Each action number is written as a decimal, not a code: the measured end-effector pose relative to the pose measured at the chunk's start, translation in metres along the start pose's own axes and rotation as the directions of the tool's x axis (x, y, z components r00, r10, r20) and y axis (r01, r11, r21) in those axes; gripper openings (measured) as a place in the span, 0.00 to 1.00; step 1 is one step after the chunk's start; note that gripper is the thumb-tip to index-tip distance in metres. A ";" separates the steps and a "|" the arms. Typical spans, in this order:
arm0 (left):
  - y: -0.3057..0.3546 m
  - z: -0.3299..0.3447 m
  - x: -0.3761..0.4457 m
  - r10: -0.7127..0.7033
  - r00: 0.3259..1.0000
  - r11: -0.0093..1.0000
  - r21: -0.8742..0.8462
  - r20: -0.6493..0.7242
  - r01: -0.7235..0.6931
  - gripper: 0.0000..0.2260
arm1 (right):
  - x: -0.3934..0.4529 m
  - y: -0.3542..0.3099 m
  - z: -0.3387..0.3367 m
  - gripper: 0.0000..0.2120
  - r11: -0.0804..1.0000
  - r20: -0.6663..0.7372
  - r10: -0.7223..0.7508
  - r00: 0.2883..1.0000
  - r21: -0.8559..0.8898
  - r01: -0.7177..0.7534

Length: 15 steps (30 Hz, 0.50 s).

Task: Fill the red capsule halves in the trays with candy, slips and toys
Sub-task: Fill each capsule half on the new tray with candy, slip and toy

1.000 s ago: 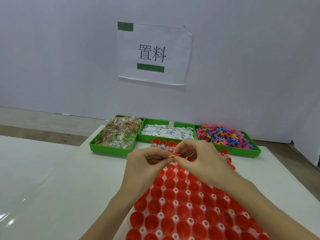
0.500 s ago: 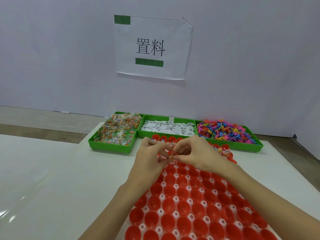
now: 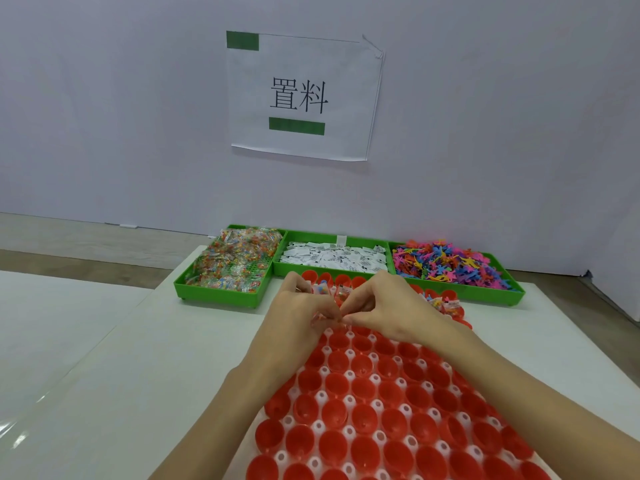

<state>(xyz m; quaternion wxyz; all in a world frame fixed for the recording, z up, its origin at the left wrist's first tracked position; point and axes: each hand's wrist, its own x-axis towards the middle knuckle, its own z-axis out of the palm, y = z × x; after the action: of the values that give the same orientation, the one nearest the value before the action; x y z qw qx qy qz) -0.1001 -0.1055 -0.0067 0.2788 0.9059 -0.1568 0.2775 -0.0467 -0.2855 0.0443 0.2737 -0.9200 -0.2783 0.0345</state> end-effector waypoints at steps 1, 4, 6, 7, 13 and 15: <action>0.000 0.000 0.001 0.015 1.000 1.000 0.016 0.000 -0.015 0.07 | 0.000 0.000 -0.001 0.07 1.000 0.026 0.000 1.000 0.003 0.000; -0.002 0.002 0.002 0.061 0.998 0.996 0.066 0.003 -0.061 0.05 | 0.001 0.000 0.000 0.08 1.000 0.029 -0.003 1.000 -0.023 0.004; -0.001 0.003 0.002 0.088 0.996 0.993 0.076 0.004 -0.088 0.06 | 0.002 0.000 0.004 0.08 0.999 -0.003 -0.017 1.000 -0.051 0.016; -0.001 0.004 0.002 0.105 0.995 0.992 0.077 0.003 -0.104 0.07 | 0.003 -0.001 0.005 0.07 0.998 -0.020 -0.025 0.999 -0.064 0.024; 0.000 0.003 0.003 0.245 0.964 0.950 0.173 0.104 -0.260 0.10 | 0.003 -0.003 0.012 0.08 0.990 -0.006 -0.080 0.997 -0.119 0.079; 0.001 0.001 0.003 0.279 0.949 0.924 0.226 0.149 -0.308 0.12 | 0.003 -0.002 0.012 0.09 0.991 -0.004 -0.060 0.998 -0.123 0.059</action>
<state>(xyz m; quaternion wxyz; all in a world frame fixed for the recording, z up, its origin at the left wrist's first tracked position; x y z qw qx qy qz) -0.0980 -0.1072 -0.0054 0.1101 0.9141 -0.2708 0.2810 -0.0475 -0.2763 0.0357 0.2187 -0.9265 -0.3061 0.0057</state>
